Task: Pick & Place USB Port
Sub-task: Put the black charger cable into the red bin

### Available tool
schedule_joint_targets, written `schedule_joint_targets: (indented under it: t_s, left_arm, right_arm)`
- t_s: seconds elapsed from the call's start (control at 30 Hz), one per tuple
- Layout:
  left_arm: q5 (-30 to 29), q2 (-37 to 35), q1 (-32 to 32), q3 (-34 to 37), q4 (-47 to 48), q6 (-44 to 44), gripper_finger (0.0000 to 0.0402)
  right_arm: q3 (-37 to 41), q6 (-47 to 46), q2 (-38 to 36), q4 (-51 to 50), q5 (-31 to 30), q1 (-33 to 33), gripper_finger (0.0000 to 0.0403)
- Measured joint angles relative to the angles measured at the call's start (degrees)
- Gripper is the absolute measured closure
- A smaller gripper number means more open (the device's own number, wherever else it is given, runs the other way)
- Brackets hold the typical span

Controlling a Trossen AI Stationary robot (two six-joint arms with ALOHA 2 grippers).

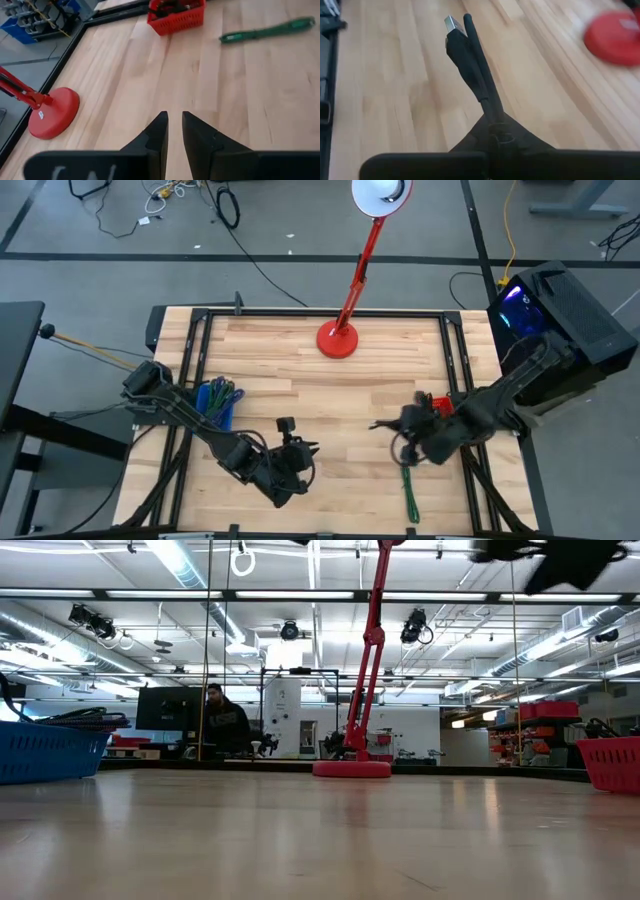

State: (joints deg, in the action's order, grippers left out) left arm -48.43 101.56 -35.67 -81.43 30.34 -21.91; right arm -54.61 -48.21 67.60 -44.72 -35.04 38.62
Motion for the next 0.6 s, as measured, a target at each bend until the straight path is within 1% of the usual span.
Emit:
schedule_joint_targets:
  t_s: [0.17, 0.3, 0.47, 0.6]
  left_arm:
    - [0.02, 0.0, -1.41, 0.0, 2.51, -2.52, 0.034]
    - [-0.02, 0.0, -1.85, 0.0, 2.92, -3.41, 0.034]
    - [0.0, 0.0, -1.87, 0.0, 3.07, -4.54, 0.034]
    - [-0.01, 0.0, -1.87, 0.0, 3.02, -4.62, 0.034]
  right_arm:
    - [0.0, -16.37, -5.15, -15.76, 0.11, 5.56, 0.039]
    - [0.0, -28.12, -6.05, -24.72, 2.09, 9.94, 0.039]
    - [0.0, -40.16, -6.04, -34.5, 5.71, 13.36, 0.039]
    - [0.0, -46.95, -6.03, -39.41, 11.33, 15.41, 0.0391]
